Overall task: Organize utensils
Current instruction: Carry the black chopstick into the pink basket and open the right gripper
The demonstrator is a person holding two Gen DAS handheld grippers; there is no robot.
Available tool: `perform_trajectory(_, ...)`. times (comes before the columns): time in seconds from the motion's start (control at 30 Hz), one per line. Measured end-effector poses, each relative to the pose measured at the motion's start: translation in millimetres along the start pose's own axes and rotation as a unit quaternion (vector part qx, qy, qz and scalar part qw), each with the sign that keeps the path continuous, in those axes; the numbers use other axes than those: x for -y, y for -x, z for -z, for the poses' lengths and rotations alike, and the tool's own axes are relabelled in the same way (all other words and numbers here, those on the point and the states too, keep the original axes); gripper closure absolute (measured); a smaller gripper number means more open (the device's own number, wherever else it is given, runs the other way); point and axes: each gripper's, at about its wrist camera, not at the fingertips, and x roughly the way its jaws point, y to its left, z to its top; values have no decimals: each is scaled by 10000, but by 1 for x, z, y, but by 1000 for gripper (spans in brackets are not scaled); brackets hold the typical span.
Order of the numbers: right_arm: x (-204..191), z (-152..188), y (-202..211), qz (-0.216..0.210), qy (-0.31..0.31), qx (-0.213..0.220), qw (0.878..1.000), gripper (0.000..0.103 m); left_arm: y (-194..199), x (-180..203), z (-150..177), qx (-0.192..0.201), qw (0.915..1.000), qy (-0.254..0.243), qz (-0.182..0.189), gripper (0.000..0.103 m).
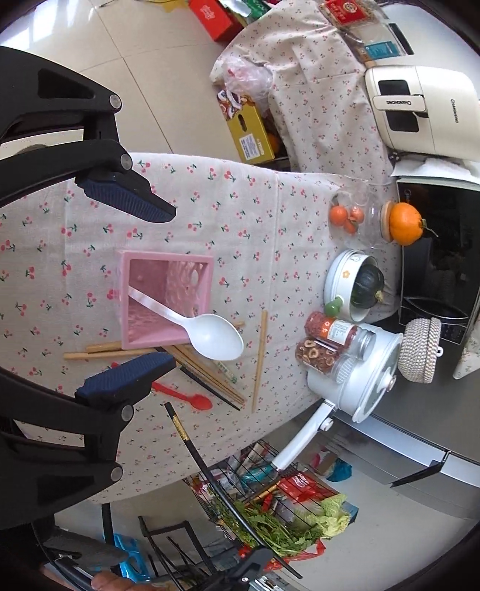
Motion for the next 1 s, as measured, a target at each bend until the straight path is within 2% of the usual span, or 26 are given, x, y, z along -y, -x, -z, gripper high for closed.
perform_trajectory(0.23, -37, -6, 3, -531, 138, 124, 9984, 99, -6, -35, 12, -348, 9984, 400, -180, 27)
perform_trajectory(0.47, -64, -8, -23, -926, 64, 225, 9954, 99, -6, -41, 12, -322, 9986, 343, -243, 27)
perform_trajectory(0.67, -84, 3, -67, -888, 178, -139, 9958, 99, -4, -44, 13, -296, 9987, 288, -290, 27)
perform_trajectory(0.87, -85, 18, -101, -769, 120, -547, 9955, 98, 1, -46, 13, -226, 9989, 340, -228, 27)
perform_trajectory(1.0, -81, 22, -110, -748, 39, -660, 9950, 92, 2, -45, 12, -169, 9990, 319, -248, 27)
